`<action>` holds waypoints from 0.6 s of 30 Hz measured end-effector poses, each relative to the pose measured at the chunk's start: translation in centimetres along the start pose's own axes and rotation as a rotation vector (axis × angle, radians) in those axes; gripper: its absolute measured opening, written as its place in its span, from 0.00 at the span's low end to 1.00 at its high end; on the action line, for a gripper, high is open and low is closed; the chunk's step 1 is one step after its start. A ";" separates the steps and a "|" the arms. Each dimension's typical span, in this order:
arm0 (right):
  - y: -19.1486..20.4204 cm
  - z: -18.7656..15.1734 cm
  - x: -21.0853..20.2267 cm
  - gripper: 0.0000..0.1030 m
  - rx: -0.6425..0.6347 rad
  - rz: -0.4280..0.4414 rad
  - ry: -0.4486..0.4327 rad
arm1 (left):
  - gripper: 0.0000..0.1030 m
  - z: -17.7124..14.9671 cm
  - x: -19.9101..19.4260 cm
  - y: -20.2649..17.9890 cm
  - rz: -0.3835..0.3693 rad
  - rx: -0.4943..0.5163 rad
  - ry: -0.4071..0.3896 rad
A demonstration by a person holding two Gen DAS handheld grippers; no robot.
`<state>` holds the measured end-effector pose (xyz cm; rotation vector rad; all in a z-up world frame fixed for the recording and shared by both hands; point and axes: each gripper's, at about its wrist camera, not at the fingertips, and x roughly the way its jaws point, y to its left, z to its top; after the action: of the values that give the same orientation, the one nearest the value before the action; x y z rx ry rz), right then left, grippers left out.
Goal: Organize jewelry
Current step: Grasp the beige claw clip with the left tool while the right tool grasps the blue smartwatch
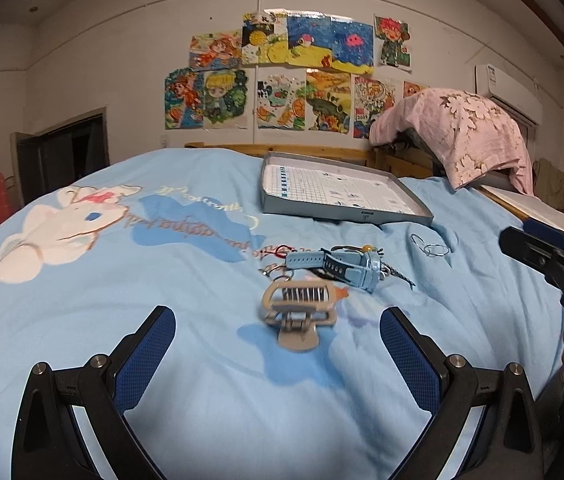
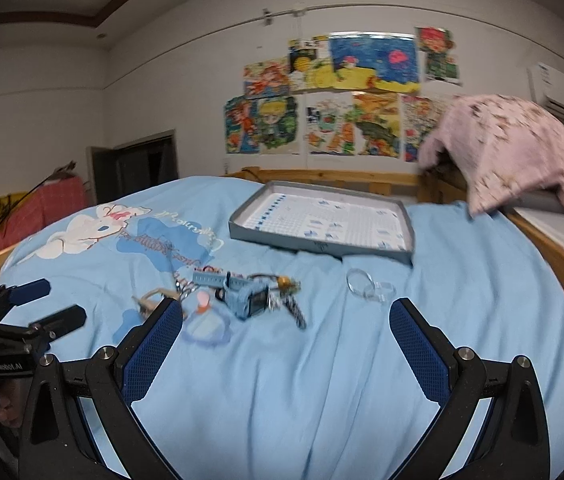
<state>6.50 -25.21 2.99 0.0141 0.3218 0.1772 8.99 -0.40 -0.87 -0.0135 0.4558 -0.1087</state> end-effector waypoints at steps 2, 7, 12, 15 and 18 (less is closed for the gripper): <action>-0.4 1.0 1.6 0.99 -0.012 0.036 0.018 | 1.00 0.7 1.4 0.2 -0.008 -0.013 0.017; -1.8 1.9 6.5 0.99 0.037 0.102 0.082 | 1.00 1.8 4.1 0.0 -0.031 -0.036 0.028; -2.1 1.6 11.0 0.98 0.080 0.196 0.127 | 0.92 1.2 6.1 -0.5 -0.046 -0.010 0.067; -1.7 1.2 13.4 0.91 0.074 0.261 0.163 | 0.84 0.5 7.0 -0.8 -0.054 0.004 0.092; -0.9 0.6 15.6 0.80 0.034 0.307 0.204 | 0.74 0.3 8.0 -0.9 -0.070 0.010 0.124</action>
<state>21.40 -23.38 -1.32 0.0792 0.5261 0.4793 16.11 -2.15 -4.08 -0.0131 0.5789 -0.1809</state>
